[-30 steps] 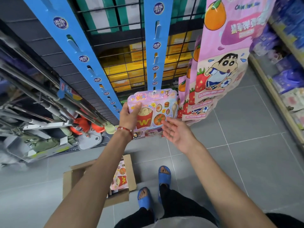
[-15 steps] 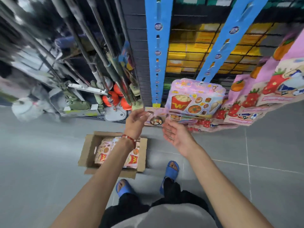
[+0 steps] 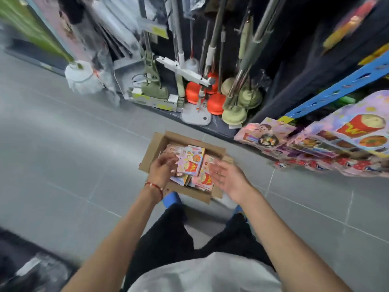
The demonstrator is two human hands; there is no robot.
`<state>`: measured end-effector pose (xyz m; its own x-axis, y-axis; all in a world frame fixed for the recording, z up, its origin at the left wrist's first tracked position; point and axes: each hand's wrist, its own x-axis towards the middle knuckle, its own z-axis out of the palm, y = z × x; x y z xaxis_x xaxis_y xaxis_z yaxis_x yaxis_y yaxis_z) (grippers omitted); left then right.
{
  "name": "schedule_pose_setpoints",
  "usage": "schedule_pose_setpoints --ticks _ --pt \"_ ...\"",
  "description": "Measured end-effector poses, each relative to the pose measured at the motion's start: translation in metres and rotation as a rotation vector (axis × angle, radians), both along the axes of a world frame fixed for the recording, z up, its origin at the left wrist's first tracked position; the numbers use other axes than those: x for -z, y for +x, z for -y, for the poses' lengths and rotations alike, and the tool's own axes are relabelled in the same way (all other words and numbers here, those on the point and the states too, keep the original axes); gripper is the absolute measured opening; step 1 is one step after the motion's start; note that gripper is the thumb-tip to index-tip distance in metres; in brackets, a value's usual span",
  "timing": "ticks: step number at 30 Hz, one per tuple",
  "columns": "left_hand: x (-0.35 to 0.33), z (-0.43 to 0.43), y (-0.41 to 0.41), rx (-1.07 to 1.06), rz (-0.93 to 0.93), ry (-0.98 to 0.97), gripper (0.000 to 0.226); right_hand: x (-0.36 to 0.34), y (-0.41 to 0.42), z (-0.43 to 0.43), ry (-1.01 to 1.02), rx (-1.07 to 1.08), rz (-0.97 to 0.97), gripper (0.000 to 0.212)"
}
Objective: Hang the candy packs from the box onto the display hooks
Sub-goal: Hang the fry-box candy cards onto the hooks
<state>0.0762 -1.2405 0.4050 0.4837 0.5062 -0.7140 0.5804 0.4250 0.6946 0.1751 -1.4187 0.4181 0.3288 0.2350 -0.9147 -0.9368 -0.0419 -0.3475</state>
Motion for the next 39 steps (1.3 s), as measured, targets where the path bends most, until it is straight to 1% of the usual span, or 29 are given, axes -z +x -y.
schedule_pose_setpoints --ticks 2,4,7,10,14,16,20,21,22,23,24,25,26,28,29,31,33,34,35,37,38,39 --pt "0.016 -0.028 -0.017 0.022 -0.043 -0.009 0.022 0.014 -0.011 -0.023 -0.03 0.017 -0.032 0.013" --pt "0.031 -0.049 -0.031 0.013 -0.086 -0.027 0.024 0.03 -0.018 -0.042 -0.057 0.029 -0.056 0.016" --pt "0.06 -0.07 -0.045 0.014 -0.152 -0.057 0.018 0.06 -0.022 -0.06 -0.11 0.015 -0.068 0.02" --pt "0.101 -0.08 -0.051 -0.036 -0.196 -0.104 0.013 0.103 -0.021 -0.072 -0.182 -0.047 -0.055 0.017" --pt "0.179 -0.082 -0.057 -0.107 -0.299 -0.164 0.01 0.175 -0.018 -0.083 -0.292 -0.159 -0.007 0.01" --pt "0.224 -0.079 -0.058 -0.137 -0.335 -0.185 0.009 0.219 -0.014 -0.086 -0.345 -0.22 0.026 0.011" --pt "0.32 -0.072 -0.056 -0.171 -0.432 -0.199 0.021 0.314 -0.004 -0.093 -0.447 -0.282 0.071 0.011" --pt "0.344 -0.073 -0.056 -0.179 -0.444 -0.188 0.019 0.338 -0.001 -0.095 -0.461 -0.287 0.089 0.012" --pt "0.367 -0.074 -0.055 -0.165 -0.451 -0.168 0.012 0.361 0.002 -0.096 -0.484 -0.308 0.113 0.013" --pt "0.393 -0.076 -0.056 -0.139 -0.478 -0.149 0.022 0.382 0.004 -0.098 -0.507 -0.346 0.141 0.012" --pt "0.414 -0.079 -0.054 -0.102 -0.511 -0.14 0.043 0.402 0.007 -0.1 -0.525 -0.387 0.17 0.011" --pt "0.435 -0.082 -0.052 -0.097 -0.531 -0.133 0.055 0.423 0.009 -0.101 -0.542 -0.42 0.204 0.009" --pt "0.455 -0.086 -0.049 -0.087 -0.545 -0.115 0.056 0.441 0.012 -0.103 -0.559 -0.449 0.235 0.007" --pt "0.491 -0.092 -0.043 -0.069 -0.584 -0.079 0.049 0.475 0.014 -0.107 -0.589 -0.502 0.28 0.029" --pt "0.511 -0.094 -0.041 -0.09 -0.592 -0.083 0.052 0.491 0.015 -0.109 -0.596 -0.513 0.292 0.04" --pt "0.54 -0.099 -0.033 -0.173 -0.607 -0.14 0.074 0.518 0.013 -0.116 -0.613 -0.495 0.271 0.065" --pt "0.565 -0.102 -0.026 -0.226 -0.622 -0.201 0.096 0.54 0.01 -0.124 -0.694 -0.496 0.23 0.103" --pt "0.575 -0.103 -0.023 -0.235 -0.615 -0.217 0.103 0.546 0.009 -0.131 -0.75 -0.533 0.225 0.116" --pt "0.588 -0.104 -0.021 -0.252 -0.606 -0.225 0.115 0.552 0.008 -0.137 -0.797 -0.568 0.22 0.123" --pt "0.613 -0.106 -0.022 -0.265 -0.637 -0.232 0.142 0.562 0.005 -0.15 -0.86 -0.608 0.186 0.128" --pt "0.617 -0.105 -0.02 -0.265 -0.647 -0.239 0.146 0.564 0.003 -0.157 -0.879 -0.618 0.166 0.13" --pt "0.623 -0.105 -0.022 -0.276 -0.642 -0.261 0.143 0.567 0.001 -0.163 -0.904 -0.624 0.163 0.13"
